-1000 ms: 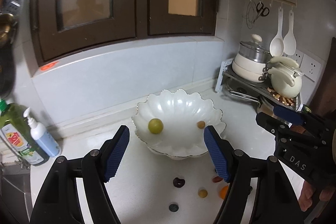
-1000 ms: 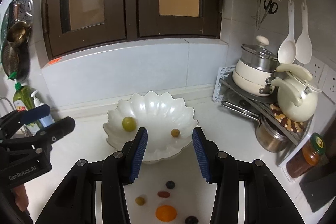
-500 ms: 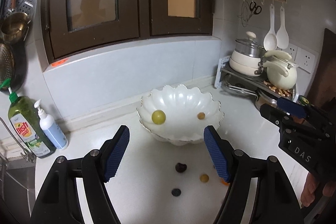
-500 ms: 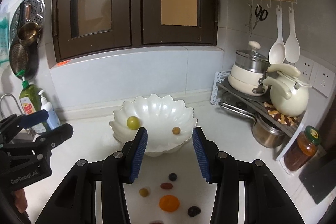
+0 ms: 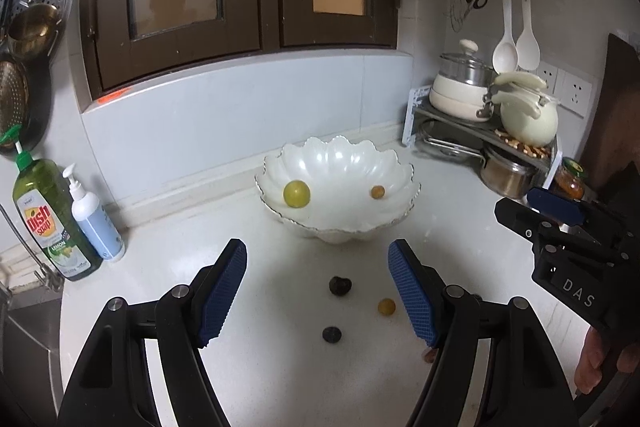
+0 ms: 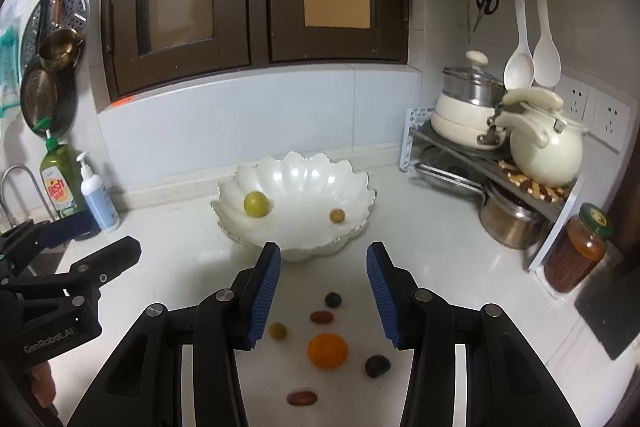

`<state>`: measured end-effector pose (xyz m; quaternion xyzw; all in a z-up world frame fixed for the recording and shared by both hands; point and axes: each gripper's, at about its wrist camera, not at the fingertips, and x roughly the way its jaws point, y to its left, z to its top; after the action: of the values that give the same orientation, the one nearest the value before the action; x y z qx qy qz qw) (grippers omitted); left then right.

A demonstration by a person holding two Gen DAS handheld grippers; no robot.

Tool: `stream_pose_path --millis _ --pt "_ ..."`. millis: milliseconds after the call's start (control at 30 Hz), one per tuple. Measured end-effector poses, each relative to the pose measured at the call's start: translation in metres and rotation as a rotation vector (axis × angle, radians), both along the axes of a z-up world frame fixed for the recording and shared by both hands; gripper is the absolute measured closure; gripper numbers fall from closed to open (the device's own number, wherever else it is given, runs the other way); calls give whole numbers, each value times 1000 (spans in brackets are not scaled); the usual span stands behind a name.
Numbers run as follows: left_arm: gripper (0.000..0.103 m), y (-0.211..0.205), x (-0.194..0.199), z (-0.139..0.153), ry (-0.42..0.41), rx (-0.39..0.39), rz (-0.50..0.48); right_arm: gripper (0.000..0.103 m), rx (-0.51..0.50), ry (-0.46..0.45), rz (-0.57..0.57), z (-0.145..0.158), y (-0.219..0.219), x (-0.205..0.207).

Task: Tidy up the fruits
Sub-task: 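Withdraw both tools from the bowl back toward the remaining fruits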

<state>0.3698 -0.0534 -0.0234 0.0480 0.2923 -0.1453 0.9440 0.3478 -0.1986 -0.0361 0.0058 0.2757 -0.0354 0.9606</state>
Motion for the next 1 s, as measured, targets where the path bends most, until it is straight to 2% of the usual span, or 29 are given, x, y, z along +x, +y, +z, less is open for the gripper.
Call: stream_pose_path --millis 400,667,1000 --pt "30 1 -8 -30 36 38 9 57 15 84 -6 -32 2 -6" --pt "30 2 -9 -53 111 45 4 57 36 165 10 -57 4 -5" --pt "30 -5 -11 -78 158 94 -7 57 43 241 17 -84 -1 -3"
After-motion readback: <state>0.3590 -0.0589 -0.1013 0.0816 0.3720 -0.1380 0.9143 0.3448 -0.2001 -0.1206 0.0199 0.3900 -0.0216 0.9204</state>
